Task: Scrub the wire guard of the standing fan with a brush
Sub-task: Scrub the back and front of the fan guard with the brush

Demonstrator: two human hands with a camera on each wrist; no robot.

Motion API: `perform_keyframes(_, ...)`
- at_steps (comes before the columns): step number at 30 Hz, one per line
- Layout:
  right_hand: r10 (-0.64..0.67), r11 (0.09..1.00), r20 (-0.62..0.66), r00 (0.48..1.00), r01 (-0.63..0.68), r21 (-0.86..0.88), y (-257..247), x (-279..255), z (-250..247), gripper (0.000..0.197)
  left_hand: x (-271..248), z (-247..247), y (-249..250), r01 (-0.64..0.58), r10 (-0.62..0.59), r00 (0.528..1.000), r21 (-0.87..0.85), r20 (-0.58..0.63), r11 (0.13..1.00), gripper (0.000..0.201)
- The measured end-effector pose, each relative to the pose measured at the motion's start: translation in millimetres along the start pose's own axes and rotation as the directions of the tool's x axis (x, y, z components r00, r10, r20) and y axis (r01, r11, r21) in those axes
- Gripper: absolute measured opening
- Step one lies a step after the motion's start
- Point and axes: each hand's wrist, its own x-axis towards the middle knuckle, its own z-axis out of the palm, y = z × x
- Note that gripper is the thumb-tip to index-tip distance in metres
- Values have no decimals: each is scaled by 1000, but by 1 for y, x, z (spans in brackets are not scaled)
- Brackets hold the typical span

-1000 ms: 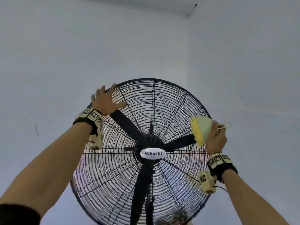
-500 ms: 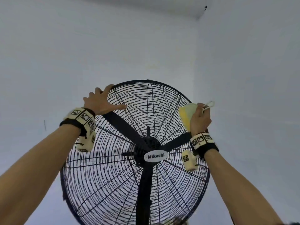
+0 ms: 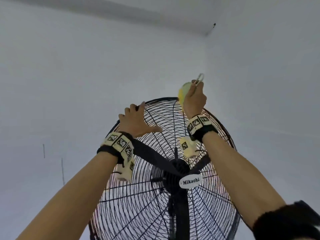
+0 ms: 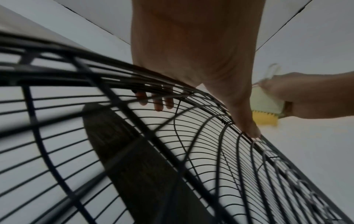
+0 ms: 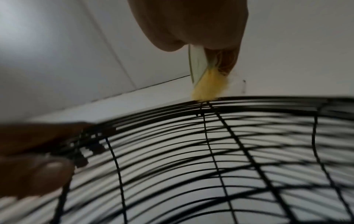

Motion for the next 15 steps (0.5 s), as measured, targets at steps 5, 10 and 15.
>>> perform_keyframes(5,-289,924,320,902,350,-155,-26,-20,21,39,3,5,-3,-4,3,1000,-14,-30,1000,141)
perform_keyframes(10,-294,953,351,889,301,35,-35,-17,26,32,2,9,-8,29,-30,999,-31,-43,999,148)
perform_keyframes(15,-188,900,221,957,258,-352,-23,6,16,39,-2,7,-13,69,-69,998,-49,3,996,147)
